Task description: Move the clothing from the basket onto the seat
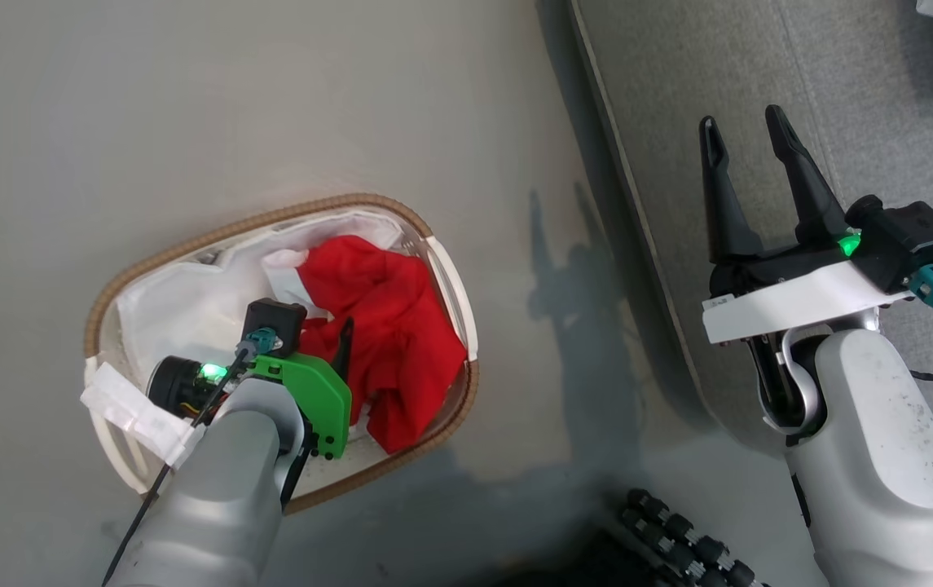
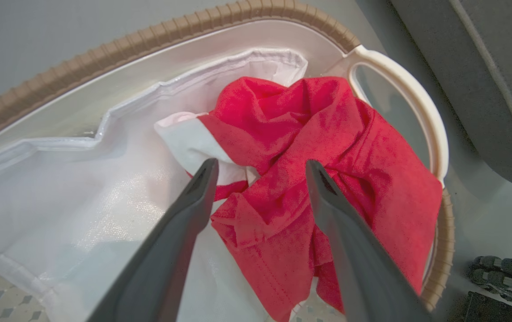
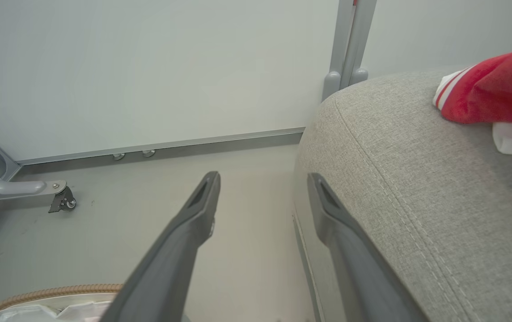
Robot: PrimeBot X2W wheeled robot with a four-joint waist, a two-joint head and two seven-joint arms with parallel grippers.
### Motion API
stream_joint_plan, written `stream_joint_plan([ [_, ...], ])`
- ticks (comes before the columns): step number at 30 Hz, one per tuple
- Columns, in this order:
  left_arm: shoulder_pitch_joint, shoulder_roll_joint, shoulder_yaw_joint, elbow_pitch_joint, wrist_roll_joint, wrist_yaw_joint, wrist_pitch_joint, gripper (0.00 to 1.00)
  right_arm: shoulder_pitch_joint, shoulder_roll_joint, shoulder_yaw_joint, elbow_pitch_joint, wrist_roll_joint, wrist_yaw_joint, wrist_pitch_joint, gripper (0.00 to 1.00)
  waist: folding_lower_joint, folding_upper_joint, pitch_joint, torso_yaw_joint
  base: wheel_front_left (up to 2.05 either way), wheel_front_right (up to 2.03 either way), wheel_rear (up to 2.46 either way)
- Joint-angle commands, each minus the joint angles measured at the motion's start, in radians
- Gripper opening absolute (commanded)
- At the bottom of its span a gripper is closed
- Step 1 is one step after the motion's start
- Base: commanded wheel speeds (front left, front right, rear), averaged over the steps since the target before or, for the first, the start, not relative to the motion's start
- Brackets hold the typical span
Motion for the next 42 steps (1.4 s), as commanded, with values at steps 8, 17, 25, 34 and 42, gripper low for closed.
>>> stream_joint_plan([
  [8,-0.06,0.025,-0.09,0.062,0.07,-0.006,0.031,1.0,-0.02,0.005,-0.01,-0.017,0.003,-0.001,-0.005,1.0,-0.0002,0.0,0.134,-0.054,0.0,0.0,0.0],
  [17,-0.133,0.053,-0.192,0.084,0.163,0.057,0.039,1.0,-0.028,0.005,-0.016,-0.034,0.003,-0.001,-0.005,1.0,-0.0002,0.0,0.189,-0.053,0.0,0.0,0.0],
  [25,-0.159,0.044,-0.206,0.088,0.157,0.04,0.032,0.0,-0.043,0.005,-0.01,-0.034,0.014,-0.001,-0.005,1.0,-0.0002,0.0,0.204,-0.049,0.0,0.0,0.0],
  [34,-0.096,0.018,-0.198,0.068,0.106,0.008,0.003,0.0,-0.04,0.004,-0.013,-0.013,0.021,-0.001,-0.005,1.0,-0.0002,0.0,0.12,-0.036,0.0,0.0,0.0],
  [42,0.031,0.011,-0.15,-0.071,0.054,0.005,0.0,0.0,-0.003,0.004,-0.014,0.025,-0.004,-0.001,-0.005,1.0,-0.0002,0.0,-0.034,0.008,0.0,0.0,0.0],
])
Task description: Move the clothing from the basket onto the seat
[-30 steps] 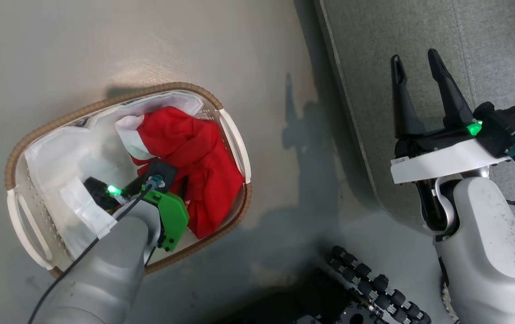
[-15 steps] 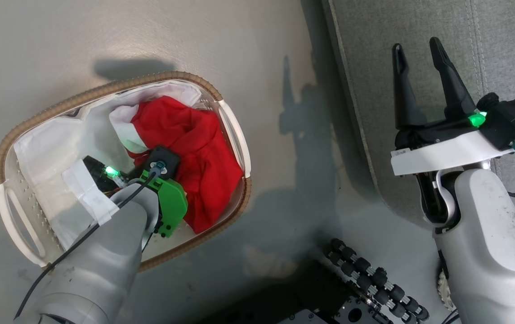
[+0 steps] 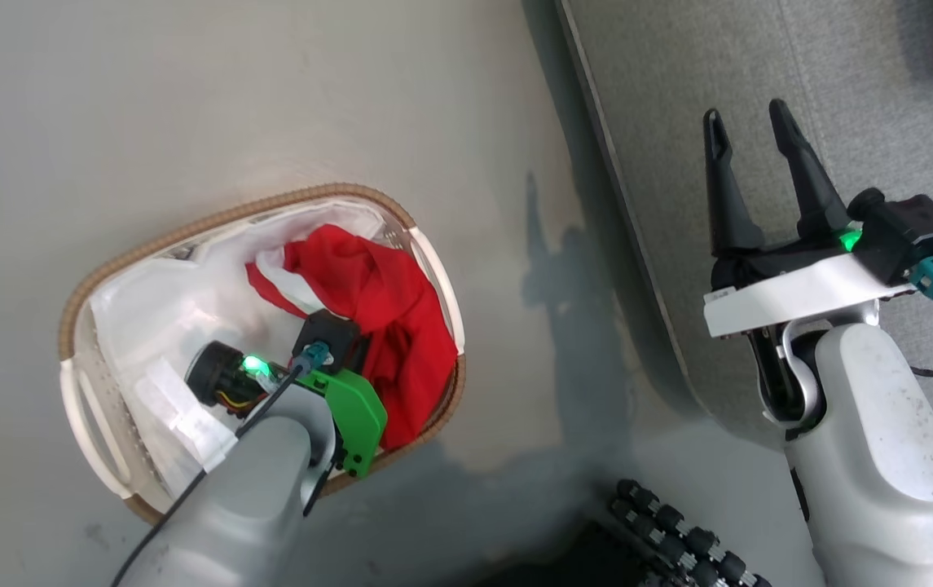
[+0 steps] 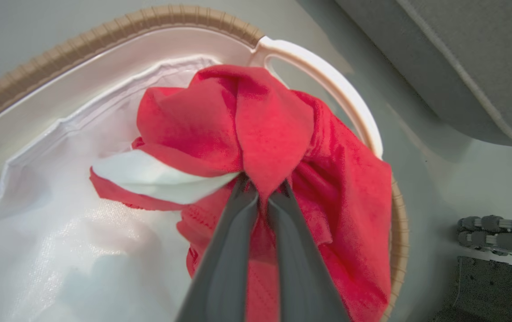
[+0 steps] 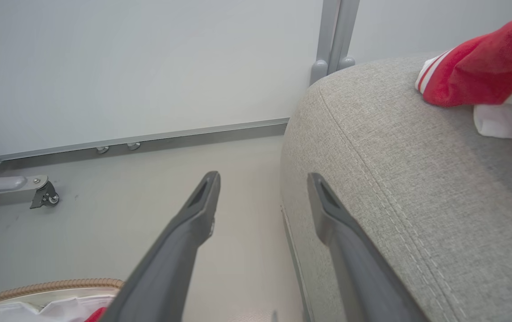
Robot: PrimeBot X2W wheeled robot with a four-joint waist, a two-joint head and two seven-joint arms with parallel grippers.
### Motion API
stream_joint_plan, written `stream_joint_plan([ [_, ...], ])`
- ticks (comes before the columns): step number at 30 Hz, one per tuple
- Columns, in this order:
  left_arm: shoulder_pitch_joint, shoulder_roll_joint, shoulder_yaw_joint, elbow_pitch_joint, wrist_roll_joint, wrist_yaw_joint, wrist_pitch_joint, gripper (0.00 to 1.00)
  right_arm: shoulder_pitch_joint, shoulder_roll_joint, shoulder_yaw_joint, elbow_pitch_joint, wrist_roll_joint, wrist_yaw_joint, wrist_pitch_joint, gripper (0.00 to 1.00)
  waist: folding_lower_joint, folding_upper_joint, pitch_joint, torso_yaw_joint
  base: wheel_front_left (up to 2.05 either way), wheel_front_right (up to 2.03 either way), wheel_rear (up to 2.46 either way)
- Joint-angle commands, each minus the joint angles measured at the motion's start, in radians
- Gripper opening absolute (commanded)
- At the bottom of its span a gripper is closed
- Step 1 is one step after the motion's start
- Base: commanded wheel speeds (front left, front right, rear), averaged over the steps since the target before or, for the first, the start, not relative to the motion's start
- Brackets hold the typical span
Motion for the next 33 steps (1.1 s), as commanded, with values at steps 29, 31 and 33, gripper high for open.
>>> stream_joint_plan([
  [29,0.436,-0.006,0.298,-0.643,0.05,-0.003,-0.001,0.0,0.306,-0.027,-0.002,0.102,-0.038,-0.001,-0.005,1.0,-0.0001,-0.0001,-0.596,0.237,0.0,0.0,0.0],
  [31,0.441,-0.005,0.309,-0.684,0.041,-0.005,-0.001,0.0,0.326,-0.025,-0.001,0.104,-0.038,-0.001,-0.005,1.0,-0.0001,-0.0001,-0.616,0.243,0.0,0.0,0.0],
  [33,0.444,-0.006,0.315,-0.721,0.032,-0.005,-0.001,0.0,0.345,-0.023,0.004,0.108,-0.037,-0.001,-0.005,1.0,-0.0001,-0.0001,-0.636,0.248,0.0,0.0,0.0],
])
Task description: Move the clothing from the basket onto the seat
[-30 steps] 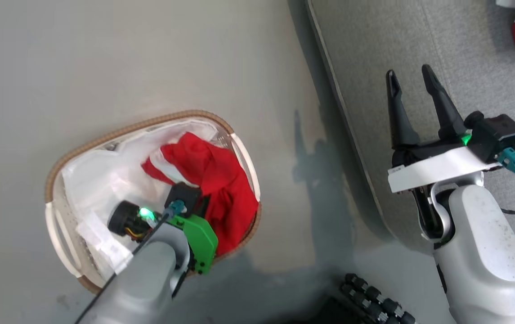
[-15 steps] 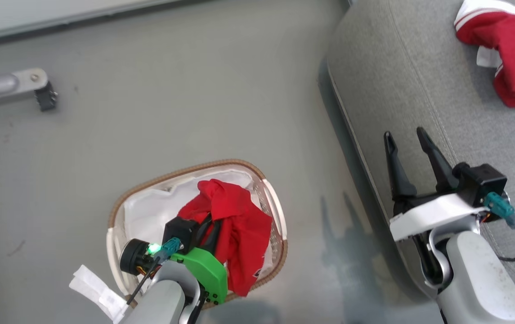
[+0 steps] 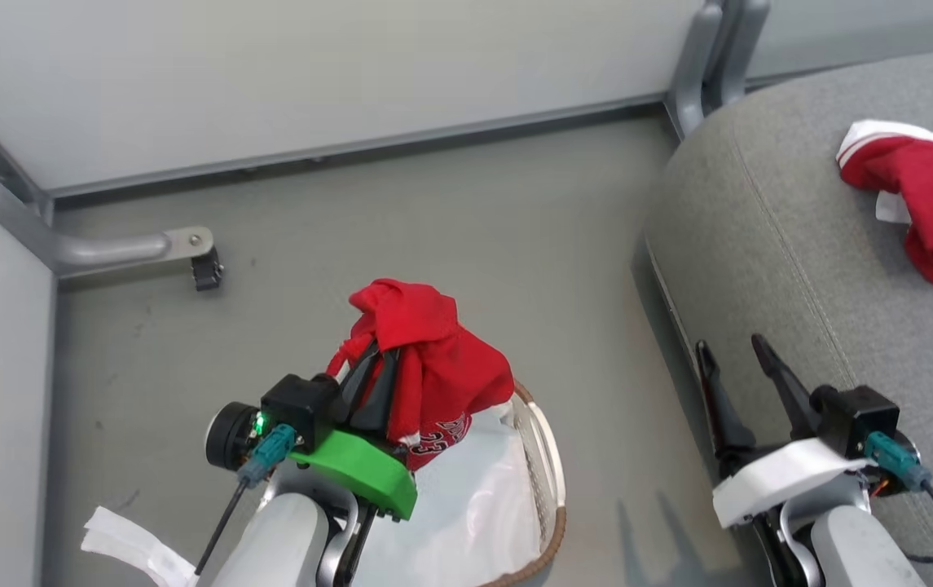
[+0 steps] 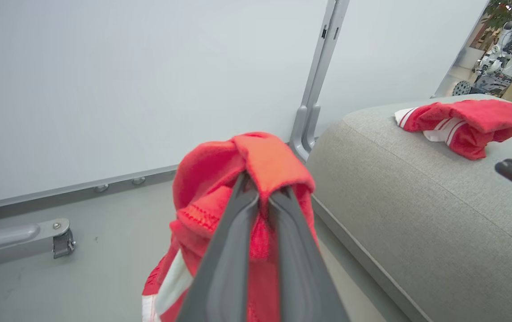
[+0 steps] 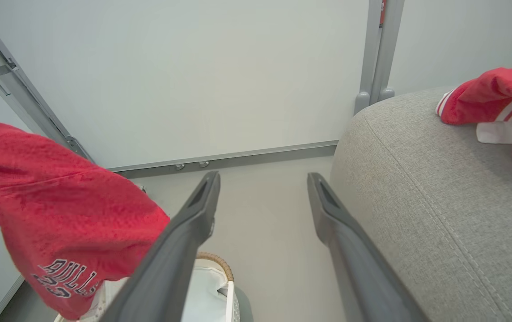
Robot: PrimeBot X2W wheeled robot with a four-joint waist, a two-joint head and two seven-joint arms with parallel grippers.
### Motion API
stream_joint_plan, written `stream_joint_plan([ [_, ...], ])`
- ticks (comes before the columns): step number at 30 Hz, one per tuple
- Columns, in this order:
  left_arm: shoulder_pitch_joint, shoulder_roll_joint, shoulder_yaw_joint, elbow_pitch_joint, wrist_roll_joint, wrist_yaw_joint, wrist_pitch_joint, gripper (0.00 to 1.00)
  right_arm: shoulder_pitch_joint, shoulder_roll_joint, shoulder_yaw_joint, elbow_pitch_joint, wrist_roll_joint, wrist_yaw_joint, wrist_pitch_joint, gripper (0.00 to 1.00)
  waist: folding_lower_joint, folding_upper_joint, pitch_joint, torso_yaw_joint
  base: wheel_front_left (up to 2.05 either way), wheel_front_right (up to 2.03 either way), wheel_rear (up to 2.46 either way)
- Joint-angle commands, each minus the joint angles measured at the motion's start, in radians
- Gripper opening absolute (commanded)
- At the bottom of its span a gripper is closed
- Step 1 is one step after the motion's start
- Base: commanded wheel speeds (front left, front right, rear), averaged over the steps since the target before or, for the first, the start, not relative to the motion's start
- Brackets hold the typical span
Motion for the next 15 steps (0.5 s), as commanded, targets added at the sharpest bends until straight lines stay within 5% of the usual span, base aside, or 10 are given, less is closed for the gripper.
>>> stream_joint_plan([
  [1,0.015,0.001,0.006,-0.028,-0.015,-0.002,-0.001,0.0,0.025,-0.001,0.002,0.005,-0.003,-0.001,-0.005,1.0,0.0001,0.0,-0.068,0.043,0.0,0.0,0.0],
  [8,-0.004,0.001,0.011,-0.112,-0.04,-0.005,-0.001,0.0,0.066,0.005,0.04,0.008,-0.003,-0.001,-0.005,1.0,0.0001,0.0,-0.106,0.058,0.0,0.0,0.0],
  [15,-0.017,0.001,-0.02,-0.14,-0.059,-0.005,-0.001,0.0,0.027,-0.037,0.27,-0.043,0.031,-0.001,-0.005,1.0,0.0001,0.0,-0.111,0.079,0.0,0.0,0.0],
])
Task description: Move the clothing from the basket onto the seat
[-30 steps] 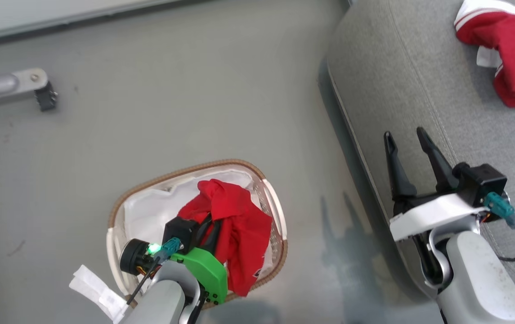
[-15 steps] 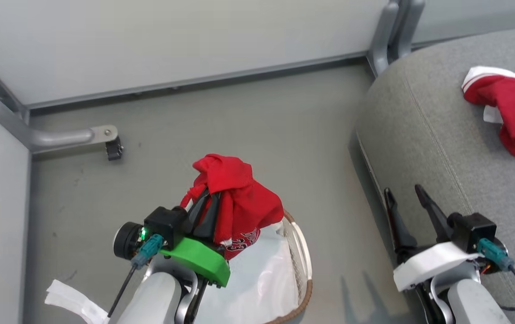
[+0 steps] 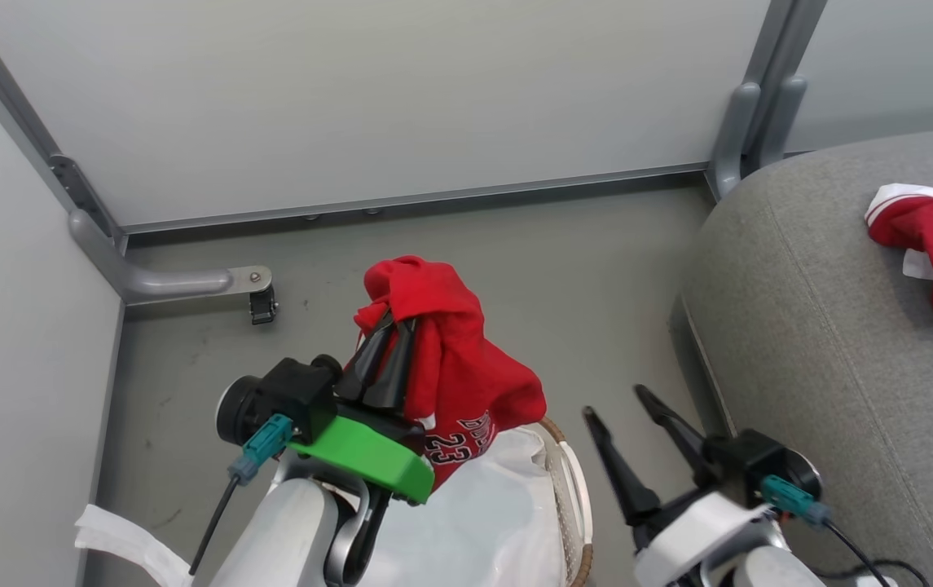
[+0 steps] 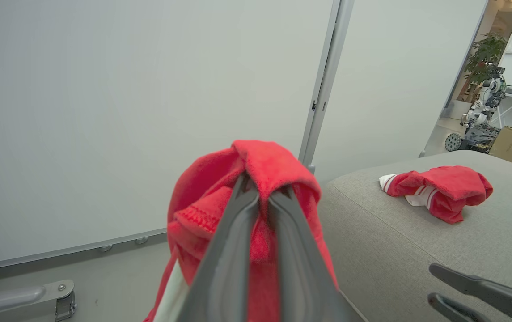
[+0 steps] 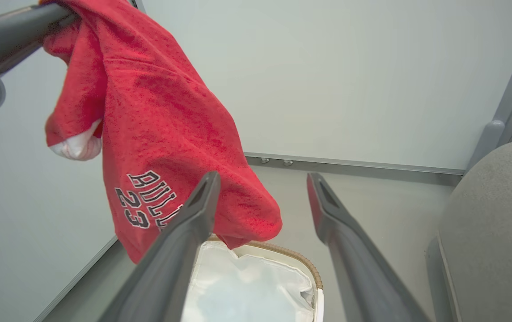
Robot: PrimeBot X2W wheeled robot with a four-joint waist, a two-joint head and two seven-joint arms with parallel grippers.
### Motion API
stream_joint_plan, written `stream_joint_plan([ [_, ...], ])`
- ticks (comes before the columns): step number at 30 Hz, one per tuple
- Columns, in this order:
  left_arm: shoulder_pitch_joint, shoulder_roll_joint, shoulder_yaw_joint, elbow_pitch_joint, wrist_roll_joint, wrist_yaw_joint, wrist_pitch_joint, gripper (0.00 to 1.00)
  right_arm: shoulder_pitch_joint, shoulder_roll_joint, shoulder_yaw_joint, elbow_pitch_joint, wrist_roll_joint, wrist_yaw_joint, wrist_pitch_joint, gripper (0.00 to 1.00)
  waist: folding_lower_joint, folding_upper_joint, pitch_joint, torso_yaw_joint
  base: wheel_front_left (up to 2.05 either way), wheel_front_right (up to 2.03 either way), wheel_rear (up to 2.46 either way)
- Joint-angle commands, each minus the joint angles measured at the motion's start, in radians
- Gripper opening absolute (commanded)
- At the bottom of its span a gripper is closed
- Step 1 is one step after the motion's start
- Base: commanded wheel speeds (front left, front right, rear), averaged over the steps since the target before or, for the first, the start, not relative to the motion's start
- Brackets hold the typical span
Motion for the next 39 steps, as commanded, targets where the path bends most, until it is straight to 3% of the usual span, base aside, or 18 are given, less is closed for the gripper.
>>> stream_joint_plan([
  [1,-0.016,0.001,-0.007,-0.007,-0.008,-0.004,-0.001,0.0,-0.032,-0.017,0.04,-0.016,0.013,-0.001,-0.005,1.0,0.0001,0.0,0.0,0.01,0.0,0.0,0.0],
  [8,-0.025,0.002,-0.085,-0.03,-0.049,-0.001,-0.001,0.0,-0.155,-0.033,0.217,-0.028,0.015,-0.001,-0.005,1.0,0.0001,0.0,0.011,0.047,0.0,0.0,0.0],
  [18,-0.051,0.002,-0.216,-0.064,-0.104,0.012,-0.001,0.0,-0.27,0.016,0.26,0.159,-0.033,-0.001,-0.005,1.0,0.0001,0.0,0.027,0.112,0.0,0.0,0.0],
  [19,-0.053,0.001,-0.224,-0.065,-0.107,0.014,-0.001,0.0,-0.274,0.019,0.26,0.175,-0.03,-0.001,-0.005,0.72,0.0001,0.0,0.028,0.116,0.0,0.0,0.0],
  [20,-0.053,0.001,-0.231,-0.065,-0.111,0.017,-0.001,0.0,-0.278,0.024,0.257,0.191,-0.023,-0.001,-0.005,0.0,0.0001,0.0,0.029,0.12,0.0,0.0,0.0],
  [25,-0.047,0.002,-0.229,-0.052,-0.114,0.029,-0.001,0.0,-0.254,0.034,0.224,0.212,0.012,-0.001,-0.005,0.0,0.0001,0.0,0.028,0.114,0.0,0.0,0.0],
  [26,-0.042,0.001,-0.224,-0.043,-0.111,0.033,-0.001,0.45,-0.244,0.035,0.213,0.209,0.018,-0.001,-0.005,0.0,0.0001,0.0,0.027,0.105,0.0,0.0,0.0],
  [27,-0.036,0.001,-0.22,-0.033,-0.111,0.034,-0.001,1.0,-0.235,0.035,0.199,0.206,0.025,-0.001,-0.005,0.0,0.0001,0.0,0.026,0.094,0.0,0.0,0.0],
  [34,-0.009,0.001,-0.186,-0.011,-0.091,0.033,-0.001,1.0,-0.156,0.02,0.099,0.165,0.049,-0.001,-0.005,0.0,0.0001,0.0,0.022,-0.033,0.0,0.0,0.0],
  [39,0.012,0.002,-0.164,-0.004,-0.093,0.027,-0.001,1.0,-0.105,0.005,0.049,0.135,0.056,-0.001,-0.005,0.0,0.0001,0.0,0.021,-0.168,0.0,0.0,0.0],
])
